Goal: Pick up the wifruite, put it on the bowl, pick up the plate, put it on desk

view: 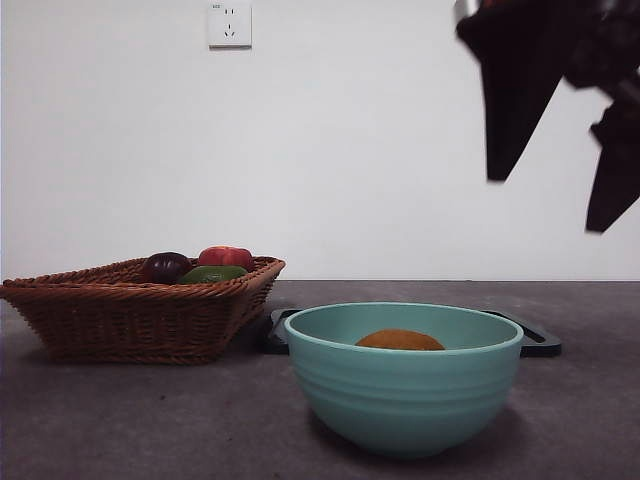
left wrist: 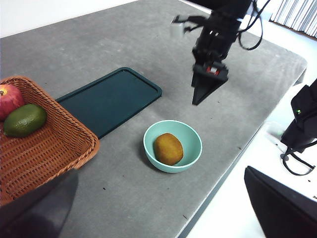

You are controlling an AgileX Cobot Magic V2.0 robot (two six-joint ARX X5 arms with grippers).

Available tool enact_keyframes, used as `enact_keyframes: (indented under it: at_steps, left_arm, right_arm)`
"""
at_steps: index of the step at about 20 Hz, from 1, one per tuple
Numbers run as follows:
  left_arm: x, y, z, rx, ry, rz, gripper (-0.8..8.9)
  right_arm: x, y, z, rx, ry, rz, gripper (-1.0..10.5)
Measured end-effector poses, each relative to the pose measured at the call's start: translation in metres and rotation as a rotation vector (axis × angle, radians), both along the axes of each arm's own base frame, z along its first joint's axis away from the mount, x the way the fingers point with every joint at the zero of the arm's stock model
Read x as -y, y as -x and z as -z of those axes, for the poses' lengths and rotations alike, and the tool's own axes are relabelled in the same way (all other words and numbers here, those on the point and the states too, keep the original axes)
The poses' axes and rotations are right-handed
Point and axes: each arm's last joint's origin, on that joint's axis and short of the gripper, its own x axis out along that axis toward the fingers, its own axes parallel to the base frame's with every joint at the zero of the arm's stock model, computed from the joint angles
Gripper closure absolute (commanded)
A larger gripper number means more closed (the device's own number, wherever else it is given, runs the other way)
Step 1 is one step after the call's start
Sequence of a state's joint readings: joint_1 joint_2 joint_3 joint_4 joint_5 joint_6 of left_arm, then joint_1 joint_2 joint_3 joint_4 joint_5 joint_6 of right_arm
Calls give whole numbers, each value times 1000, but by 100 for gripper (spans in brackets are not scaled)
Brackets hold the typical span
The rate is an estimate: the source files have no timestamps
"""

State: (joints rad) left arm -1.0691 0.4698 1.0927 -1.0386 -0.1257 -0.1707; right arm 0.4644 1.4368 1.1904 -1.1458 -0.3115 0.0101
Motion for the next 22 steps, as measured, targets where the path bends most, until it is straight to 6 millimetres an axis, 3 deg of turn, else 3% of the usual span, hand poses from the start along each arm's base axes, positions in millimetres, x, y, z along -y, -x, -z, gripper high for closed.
enact_keyframes:
  at_steps: [7, 15, 22]
  left_arm:
    - [0, 0, 0, 0, 0, 0, 251]
    - [0, 0, 0, 0, 0, 0, 251]
    - [0, 0, 0, 1, 1, 0, 251]
  right_arm:
    - [-26, -14, 37, -73, 100, -71, 364]
    - [-43, -26, 72, -127, 171, -101, 379]
    - [-50, -30, 77, -85, 159, -112, 669]
